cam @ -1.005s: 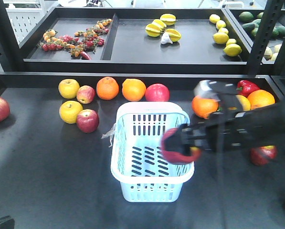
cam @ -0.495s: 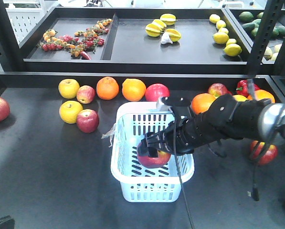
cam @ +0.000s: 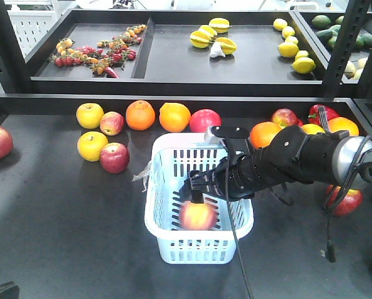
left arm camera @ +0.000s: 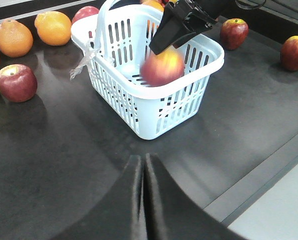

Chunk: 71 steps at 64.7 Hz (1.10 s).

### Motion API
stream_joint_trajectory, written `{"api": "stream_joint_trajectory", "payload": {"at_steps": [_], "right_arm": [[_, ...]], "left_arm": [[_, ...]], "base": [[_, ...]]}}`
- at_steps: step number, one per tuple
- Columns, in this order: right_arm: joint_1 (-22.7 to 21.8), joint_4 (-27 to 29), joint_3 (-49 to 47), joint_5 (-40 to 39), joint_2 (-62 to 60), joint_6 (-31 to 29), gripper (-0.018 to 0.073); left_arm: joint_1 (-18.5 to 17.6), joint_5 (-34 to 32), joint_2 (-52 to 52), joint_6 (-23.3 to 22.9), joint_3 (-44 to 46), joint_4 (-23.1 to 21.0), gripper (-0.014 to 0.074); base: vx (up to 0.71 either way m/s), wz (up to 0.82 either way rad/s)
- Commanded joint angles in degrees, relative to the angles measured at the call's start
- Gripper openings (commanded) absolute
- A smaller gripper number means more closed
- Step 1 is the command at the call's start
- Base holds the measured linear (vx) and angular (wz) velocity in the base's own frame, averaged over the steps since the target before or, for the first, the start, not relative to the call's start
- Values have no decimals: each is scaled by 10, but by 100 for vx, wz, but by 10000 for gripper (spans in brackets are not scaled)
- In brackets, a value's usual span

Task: Pick three apples into basket with both arms
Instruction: 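Move the apple over the basket and release it with the right gripper, then reach the right gripper to another red apple and grasp it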

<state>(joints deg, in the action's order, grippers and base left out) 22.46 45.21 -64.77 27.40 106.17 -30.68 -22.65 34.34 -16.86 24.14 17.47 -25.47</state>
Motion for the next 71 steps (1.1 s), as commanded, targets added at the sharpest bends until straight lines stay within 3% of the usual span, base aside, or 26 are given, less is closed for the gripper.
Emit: {"api": "stream_joint_trajectory", "payload": {"at_steps": [1,13,22,29,42,48,58,71], "right_arm": [[0,13,-18,-14,-29,-1,687],[-1,15,-18,-9,-29,0,654],[-7,16,-18,30,-41,2,564],[-13,14,-18,76,-64,8,426],[-14,-44,-18,114,-140,16,-4],[-14,-76,-14,140,-190,43,-11],[-14,-219,-9,181,-273,146,-7],[-14,-527,64,202,-397,386,-6]], "left_arm": [[-2,-33,-4,-5,15,-16,-8],[-2,-33,-4,-5,15,-16,-8],[-2,-33,-4,-5,15,-16,-8],[-2,-33,-4,-5,15,-16,-8],[-2,-32,-4,-5,15,-16,-8],[-2,-32,-4,-6,15,-16,-8],[-2,-32,-4,-7,15,-16,-8],[-2,-32,-4,-7,15,-16,-8]], "base": [[0,0],[0,0],[0,0],[0,0],[0,0],[0,0],[0,0],[0,0]]}}
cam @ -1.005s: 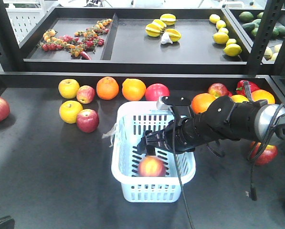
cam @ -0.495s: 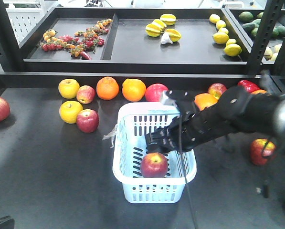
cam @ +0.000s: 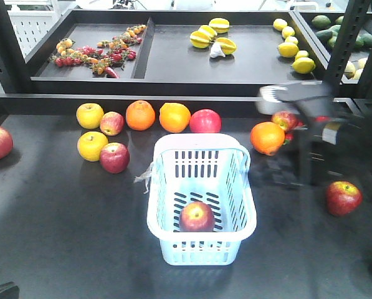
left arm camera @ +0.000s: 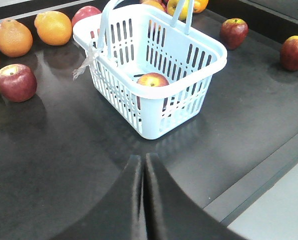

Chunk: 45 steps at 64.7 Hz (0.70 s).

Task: Pick three apples into basket with both arms
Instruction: 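Reach the right gripper to another red apple and grasp it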

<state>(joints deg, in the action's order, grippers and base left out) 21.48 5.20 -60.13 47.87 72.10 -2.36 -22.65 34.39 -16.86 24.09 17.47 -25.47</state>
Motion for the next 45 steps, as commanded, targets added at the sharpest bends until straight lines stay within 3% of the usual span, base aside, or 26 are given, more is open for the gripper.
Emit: {"api": "stream_joint_trajectory", "payload": {"at_steps": [1,14,22,28,45], "right_arm": [[-4,-142,24,3,-63,114,-6],[-6,-295,74,87,-123,241,-6],[-73,-303,74,97,-125,250,-4],[-161,-238,74,72,-122,189,-4],[-432,24,72,59,-46,-92,40]], "left_arm": [[-2,-33,-4,-7,15,-16,-8],[-2,-33,-4,-7,15,-16,-6],[-2,-33,-4,-7,15,-16,-6],[-2,-33,-4,-7,15,-16,-6],[-2,-33,-4,-7,15,-16,-8]], "base": [[0,0],[0,0],[0,0],[0,0],[0,0]]}}
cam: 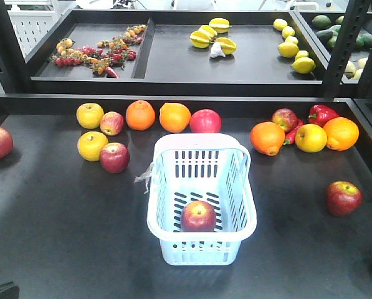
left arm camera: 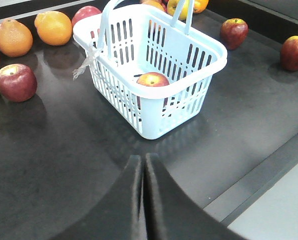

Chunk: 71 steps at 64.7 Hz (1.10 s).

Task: Pick three apples into basket with both arms
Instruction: 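Reach the right gripper to another red apple and grasp it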

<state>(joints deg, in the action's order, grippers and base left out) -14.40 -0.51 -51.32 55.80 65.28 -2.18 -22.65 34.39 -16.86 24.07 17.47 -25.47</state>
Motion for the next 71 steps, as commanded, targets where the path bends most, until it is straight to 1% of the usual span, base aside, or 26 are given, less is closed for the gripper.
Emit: {"api": "stream_joint_trajectory", "payload": {"at_steps": [1,5,8,12,15,16,23,26,29,33,41,52,58,71], "right_arm": [[-85,93,-16,-20,31,-106,50],[-127,153,-16,-22,57,-148,114],[-146,177,-16,-30,74,-180,174],[-161,197,-16,-37,97,-210,286],[-165,201,-16,-45,111,-217,372],[-165,199,-16,-49,115,-217,417],[-165,187,-16,-74,149,-217,615],[-165,186,-16,-82,168,-215,684],[-165,186,-16,-88,183,-210,726],[-165,181,-16,-104,204,-206,728],[-165,153,-16,-136,240,-176,715],[-165,111,-16,-172,282,-160,693],[-165,111,-18,-187,302,-152,687],[-165,111,-52,-176,351,-148,678]], "left_arm": [[-2,-33,-4,-7,15,-16,-8],[-2,-33,-4,-7,15,-16,-8],[-2,-33,-4,-8,15,-18,-8],[-2,-33,-4,-8,15,-24,-7],[-2,-33,-4,-8,15,-26,-6],[-2,-33,-4,-8,15,-26,-6],[-2,-33,-4,-8,15,-26,-6],[-2,-33,-4,-8,15,-26,-6],[-2,-33,-4,-8,15,-26,-6],[-2,-33,-4,-8,15,-26,-6],[-2,-33,-4,-8,15,-26,-6],[-2,-33,-4,-8,15,-26,-6],[-2,-33,-4,-8,15,-26,-6],[-2,-33,-4,-8,15,-26,-8]], "base": [[0,0],[0,0],[0,0],[0,0],[0,0],[0,0],[0,0],[0,0],[0,0],[0,0],[0,0],[0,0],[0,0],[0,0]]}}
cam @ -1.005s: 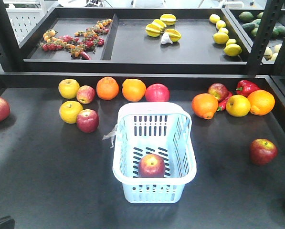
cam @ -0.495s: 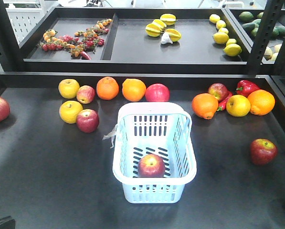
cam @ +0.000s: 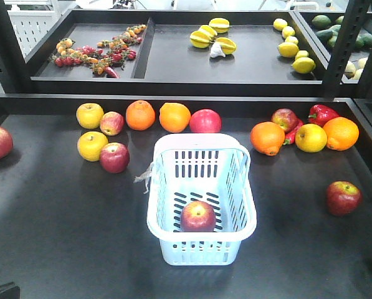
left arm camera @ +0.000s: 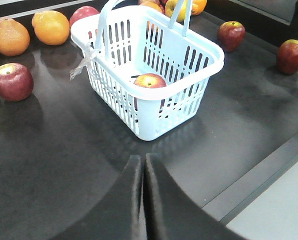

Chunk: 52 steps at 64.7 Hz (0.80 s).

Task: Pick three apples into basket with both arms
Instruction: 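Reach the right gripper to another red apple and grasp it, then carry the second apple over the basket and drop it in with the right gripper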

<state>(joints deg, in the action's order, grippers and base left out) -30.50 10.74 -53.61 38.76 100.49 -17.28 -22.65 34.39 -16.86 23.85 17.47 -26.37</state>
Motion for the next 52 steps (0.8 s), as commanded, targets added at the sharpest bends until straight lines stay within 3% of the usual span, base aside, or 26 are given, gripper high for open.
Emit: {"api": "stream_joint_trajectory", "payload": {"at_steps": [1,40,52], "right_arm": [[-4,-1,-33,-5,2,3,678],[-2,1,-48,-26,108,5,645],[-2,1,-48,-28,113,5,558]], "left_arm": [[-2,-33,-4,-6,15,-16,-8],[-2,-33,-4,-5,15,-16,-6],[-2,-34,-4,-5,15,-16,-8]], "base": [[0,0],[0,0],[0,0]]}}
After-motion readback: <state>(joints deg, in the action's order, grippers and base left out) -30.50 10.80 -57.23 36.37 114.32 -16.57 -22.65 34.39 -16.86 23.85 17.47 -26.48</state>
